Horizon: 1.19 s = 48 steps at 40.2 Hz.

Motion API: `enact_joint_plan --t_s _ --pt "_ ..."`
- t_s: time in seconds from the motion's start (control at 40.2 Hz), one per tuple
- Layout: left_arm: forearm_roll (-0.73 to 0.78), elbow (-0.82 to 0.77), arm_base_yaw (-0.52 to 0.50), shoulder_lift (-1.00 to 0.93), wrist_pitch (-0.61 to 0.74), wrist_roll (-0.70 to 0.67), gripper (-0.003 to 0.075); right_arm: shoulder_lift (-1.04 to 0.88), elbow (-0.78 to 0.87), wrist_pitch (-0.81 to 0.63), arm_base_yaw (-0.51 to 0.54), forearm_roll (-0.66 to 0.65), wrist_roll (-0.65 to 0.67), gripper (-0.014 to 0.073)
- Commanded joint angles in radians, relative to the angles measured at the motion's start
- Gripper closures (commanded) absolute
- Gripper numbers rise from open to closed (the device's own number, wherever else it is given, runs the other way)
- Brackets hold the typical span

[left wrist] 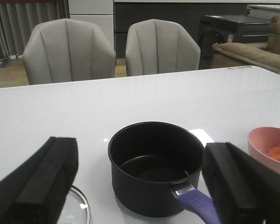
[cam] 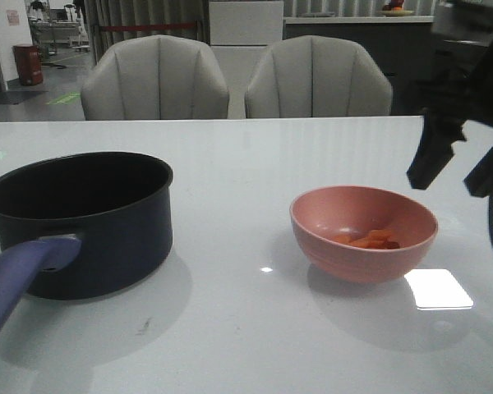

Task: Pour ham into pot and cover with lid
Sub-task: 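Lower the right gripper to the pink bowl rim and grasp it, then lift the pink bowl and carry it over the saucepan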

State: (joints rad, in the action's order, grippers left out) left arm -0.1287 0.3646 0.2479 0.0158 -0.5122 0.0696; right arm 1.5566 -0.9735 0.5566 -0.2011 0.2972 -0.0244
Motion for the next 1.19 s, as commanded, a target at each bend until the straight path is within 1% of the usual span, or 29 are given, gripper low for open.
enact_joint_plan --t_s 0.0,0.075,0.124,0.174,0.199,0.298,0.373,0.597,0.721,0.771,0.92,1.019,1.069,1.168 --pt "-0.013 0.027 -0.004 0.014 0.069 0.000 0.0136 0.045 -0.064 -0.021 -0.007 0.011 -0.019 0.0109" --pt "-0.013 0.027 -0.004 0.014 0.069 0.000 0.0136 0.098 -0.083 -0.019 -0.007 0.011 -0.019 0.0130" --pt "-0.013 0.027 -0.004 0.014 0.069 0.000 0.0136 0.127 -0.094 -0.017 -0.007 0.011 -0.019 0.0163" --pt "-0.013 0.027 -0.004 0.014 0.069 0.000 0.0136 0.154 -0.105 -0.010 -0.007 0.014 -0.019 0.0226" --pt "-0.013 0.027 -0.004 0.014 0.069 0.000 0.0136 0.164 -0.109 -0.008 -0.007 0.013 -0.019 0.0244" --pt "-0.013 0.027 -0.004 0.014 0.069 0.000 0.0136 0.197 -0.121 -0.003 -0.007 0.021 -0.019 0.0391" --pt "-0.013 0.027 -0.004 0.014 0.069 0.000 0.0136 0.200 -0.123 -0.010 -0.007 0.026 -0.019 0.0466" --pt "-0.013 0.027 -0.004 0.014 0.069 0.000 0.0136 0.198 -0.126 -0.050 -0.003 0.040 -0.040 0.0454" --pt "-0.013 0.027 -0.004 0.014 0.069 0.000 0.0136 0.176 -0.197 0.008 -0.005 0.041 -0.043 0.0454" --pt "-0.013 0.027 -0.004 0.014 0.069 0.000 0.0136 0.159 -0.247 0.027 -0.024 0.041 -0.056 0.0454" --pt "-0.013 0.027 -0.004 0.014 0.069 0.000 0.0136 0.122 -0.367 0.039 -0.114 0.041 -0.102 0.0454" --pt "-0.013 0.027 -0.004 0.014 0.069 0.000 0.0136 0.119 -0.442 0.022 -0.200 0.041 -0.117 0.0454" --pt "-0.013 0.027 -0.004 0.014 0.069 0.000 0.0136 0.119 -0.466 -0.010 -0.248 0.041 -0.134 0.0454" --pt "-0.013 0.027 -0.004 0.014 0.069 0.000 0.0136 0.119 -0.478 -0.140 -0.342 0.039 -0.169 0.0454"
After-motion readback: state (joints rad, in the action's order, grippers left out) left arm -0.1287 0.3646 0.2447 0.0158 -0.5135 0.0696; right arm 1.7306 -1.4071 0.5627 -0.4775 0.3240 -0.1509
